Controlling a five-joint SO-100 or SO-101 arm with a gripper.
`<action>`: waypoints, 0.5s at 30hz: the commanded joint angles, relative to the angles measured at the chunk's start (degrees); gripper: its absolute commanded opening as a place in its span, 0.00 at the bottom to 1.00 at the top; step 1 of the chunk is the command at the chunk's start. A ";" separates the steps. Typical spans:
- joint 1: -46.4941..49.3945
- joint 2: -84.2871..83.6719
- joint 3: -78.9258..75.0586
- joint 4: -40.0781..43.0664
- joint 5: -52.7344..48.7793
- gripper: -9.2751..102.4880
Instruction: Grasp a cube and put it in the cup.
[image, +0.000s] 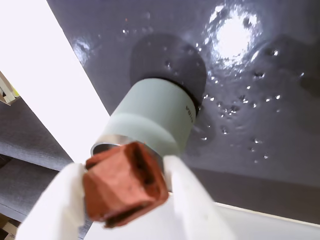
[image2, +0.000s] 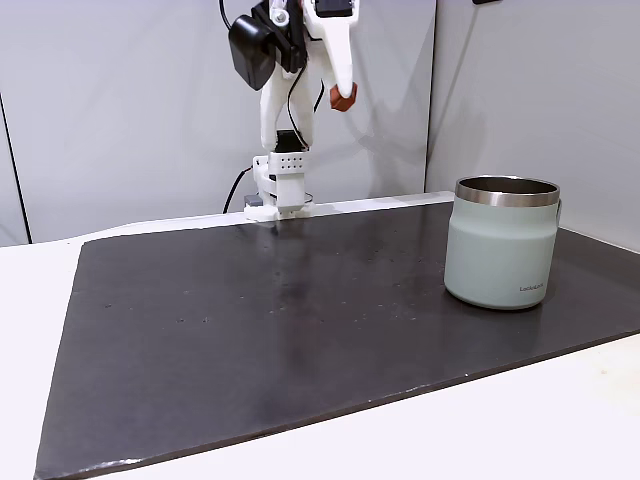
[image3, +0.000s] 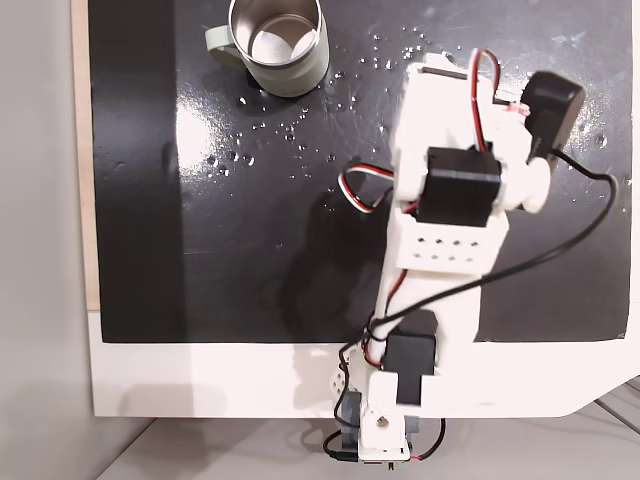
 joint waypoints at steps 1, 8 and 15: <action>-1.41 -3.25 -8.17 1.41 2.20 0.16; -3.69 -8.70 -11.07 0.18 4.22 0.16; -5.19 -15.21 -18.90 -1.58 3.25 0.16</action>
